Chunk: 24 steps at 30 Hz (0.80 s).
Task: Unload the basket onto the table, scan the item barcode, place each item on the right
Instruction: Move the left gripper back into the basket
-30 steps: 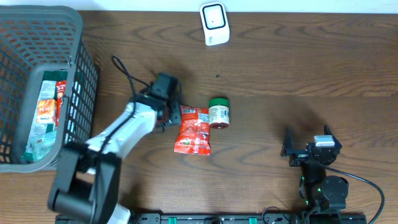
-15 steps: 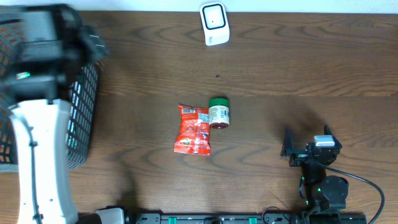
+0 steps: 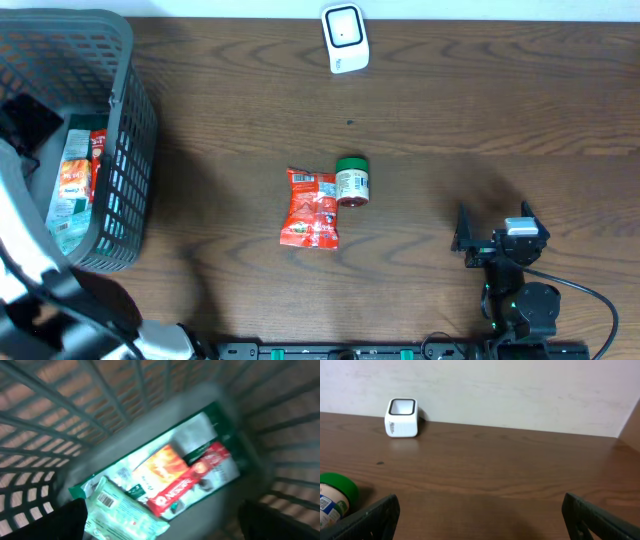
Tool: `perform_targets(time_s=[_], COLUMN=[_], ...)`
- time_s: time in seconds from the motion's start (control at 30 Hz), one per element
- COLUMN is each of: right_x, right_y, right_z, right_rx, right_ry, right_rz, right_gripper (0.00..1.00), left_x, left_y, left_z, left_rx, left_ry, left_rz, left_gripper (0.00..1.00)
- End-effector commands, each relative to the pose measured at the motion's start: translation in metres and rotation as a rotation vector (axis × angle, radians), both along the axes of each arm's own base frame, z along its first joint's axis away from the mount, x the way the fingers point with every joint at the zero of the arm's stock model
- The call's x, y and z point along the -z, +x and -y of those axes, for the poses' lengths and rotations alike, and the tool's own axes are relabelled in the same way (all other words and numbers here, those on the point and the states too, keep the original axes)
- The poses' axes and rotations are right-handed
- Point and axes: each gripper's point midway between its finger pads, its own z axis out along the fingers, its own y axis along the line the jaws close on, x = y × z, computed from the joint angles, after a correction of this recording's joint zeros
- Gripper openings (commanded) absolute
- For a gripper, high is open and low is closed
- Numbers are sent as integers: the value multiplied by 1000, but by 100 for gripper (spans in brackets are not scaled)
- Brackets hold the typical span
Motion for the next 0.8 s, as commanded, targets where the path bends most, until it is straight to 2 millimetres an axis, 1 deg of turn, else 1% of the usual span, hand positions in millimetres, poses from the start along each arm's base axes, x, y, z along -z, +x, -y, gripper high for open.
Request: perform_targets(time_s=[0.0,0.07,0.1,0.17,0.2,0.3,0.37,0.43,0.5,0.57,0.6,0.67,0.73,0.77], right_x=[1,1,1,1,1,1,1,1,1,1,1,1,1,1], right_y=[0,0,0,0,0,0,0,0,0,0,0,0,0,0], right_z=[0,0,0,0,0,0,0,0,0,0,0,0,0,0], right_rx=[-1,-2,-1,-2,-2,-2,-2,-2,-2,-2,-2,-2,-2,-2], right_ry=[-9,-9,-9,-9,-9,-9,-9,-9,-9,-9,-9,-9,-9,-9], right_rz=[-1,-1,-1,-1,-1,-1,-1,-1,-1,-1,-1,-1,-1,-1], right_gripper=[99,99,99,99,99,99,99,99,99,99,99,99,99,99], left_x=[52,76,99,118,136,157,166,170,170,169,169,165,156,148], left_y=[1,4,7,11,14,14,13,13,13,13,14,16,19,22], left_z=[-9,-11,-10,-7,-5,-5,-5,-4,-4,-5,-4,-2,1,3], left_rx=[32,57,81,111,122,132,131,131,131,131,132,138,146,152], left_ry=[-63,-88,-124,-165,-199,-224,-235,-241,-241,-239,-242,-256,-268,-271], left_rz=[-129,-182,-220,-238,-258,-293,-308,-315,-315,-312,-309,-292,-267,-246], left_gripper=[96,97,96,96,96,96,95,88,74,64,61,60,58,58])
